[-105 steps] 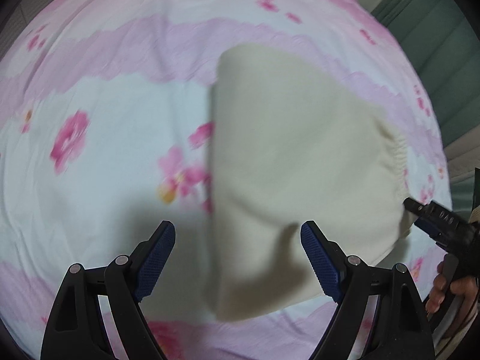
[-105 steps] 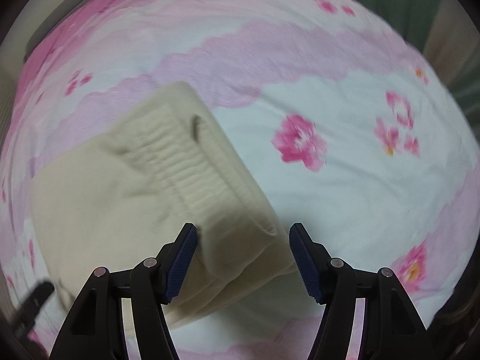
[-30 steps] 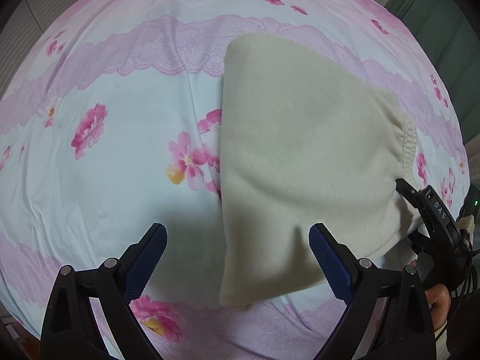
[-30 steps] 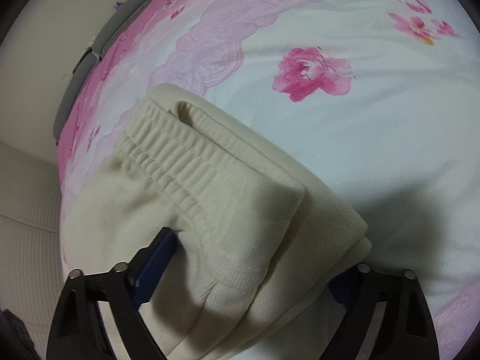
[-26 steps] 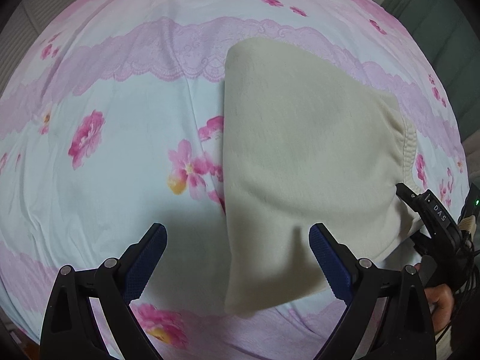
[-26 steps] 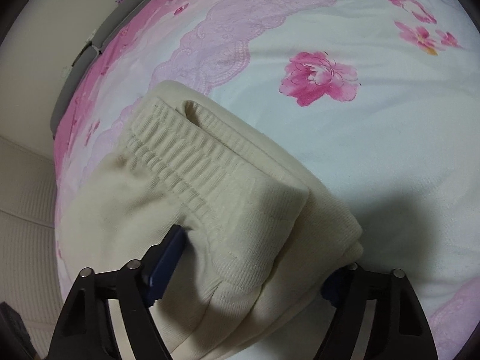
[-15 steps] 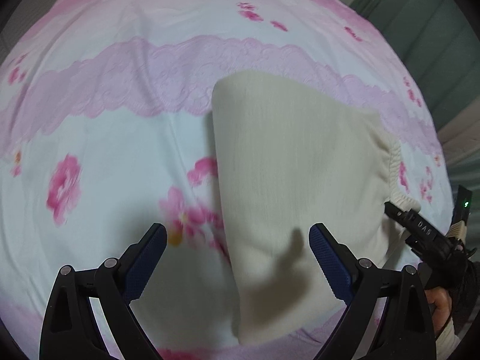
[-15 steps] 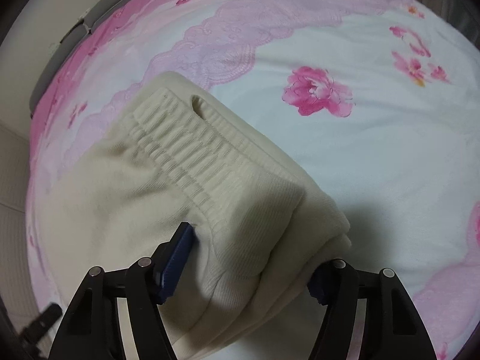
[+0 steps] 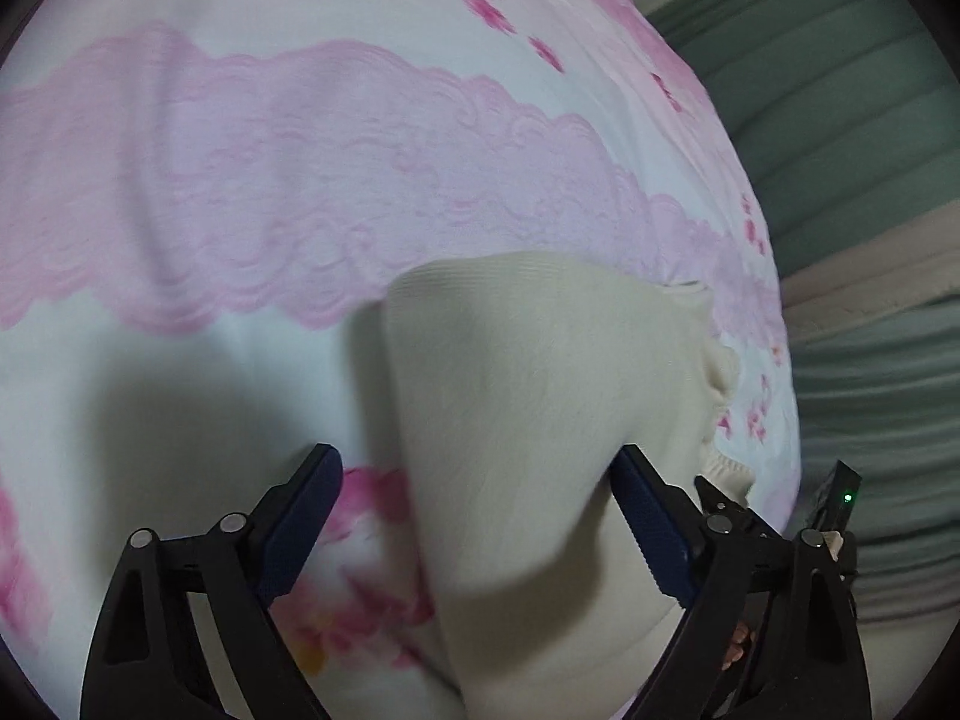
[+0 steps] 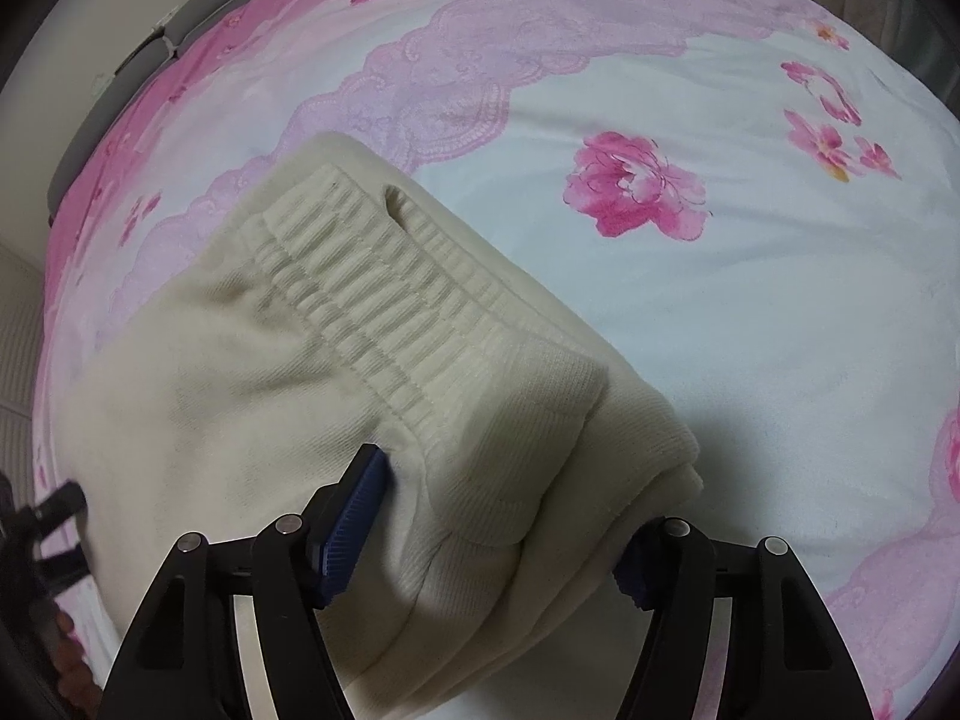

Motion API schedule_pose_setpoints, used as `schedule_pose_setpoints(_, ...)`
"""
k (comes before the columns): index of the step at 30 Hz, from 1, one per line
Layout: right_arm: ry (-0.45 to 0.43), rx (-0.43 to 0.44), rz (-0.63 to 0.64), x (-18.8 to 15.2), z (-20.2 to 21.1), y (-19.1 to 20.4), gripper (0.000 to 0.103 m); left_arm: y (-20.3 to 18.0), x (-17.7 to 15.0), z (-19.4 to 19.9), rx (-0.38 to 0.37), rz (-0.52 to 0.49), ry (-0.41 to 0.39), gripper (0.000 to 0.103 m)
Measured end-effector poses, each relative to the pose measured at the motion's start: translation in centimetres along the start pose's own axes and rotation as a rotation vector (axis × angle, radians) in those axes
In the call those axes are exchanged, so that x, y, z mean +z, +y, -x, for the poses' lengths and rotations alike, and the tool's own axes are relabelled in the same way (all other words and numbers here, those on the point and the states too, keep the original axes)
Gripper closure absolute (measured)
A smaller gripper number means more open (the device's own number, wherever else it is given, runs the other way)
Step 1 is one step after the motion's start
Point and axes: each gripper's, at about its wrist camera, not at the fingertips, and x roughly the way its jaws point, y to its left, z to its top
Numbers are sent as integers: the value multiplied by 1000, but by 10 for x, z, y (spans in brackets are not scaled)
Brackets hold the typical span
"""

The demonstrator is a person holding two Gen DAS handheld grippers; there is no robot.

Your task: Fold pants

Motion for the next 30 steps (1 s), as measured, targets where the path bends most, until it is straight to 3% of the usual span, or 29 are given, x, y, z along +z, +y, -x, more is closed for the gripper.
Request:
schedule_pose_setpoints(6, 16, 35, -34, 6, -9, -6, 33, -11, 18, -24, -51, -21, 38, 21)
schedule_pose_setpoints(10, 34, 66, -61, 10, -15, -13, 29, -14, 29, -40, -2, 25, 73, 21)
schedule_pose_setpoints(13, 56, 85, -92, 15, -19, -16, 28, -21, 29, -39, 53, 52, 75, 28)
schedule_pose_setpoints(15, 68, 84, -87, 18, -18, -14, 32, -32, 25, -33, 109, 29, 63, 35)
schedule_pose_setpoints(18, 87, 92, -56, 22, -11, -8, 45, -54, 18, -23, 197, -18, 33, 45)
schedule_pose_setpoints(22, 83, 85, -3, 24, 14, 0, 58, -80, 9, -1, 250, -60, -10, 53)
schedule_pose_setpoints(30, -16, 160, 113, 19, 93, 32, 62, -131, -37, 51, 294, -205, -66, 55)
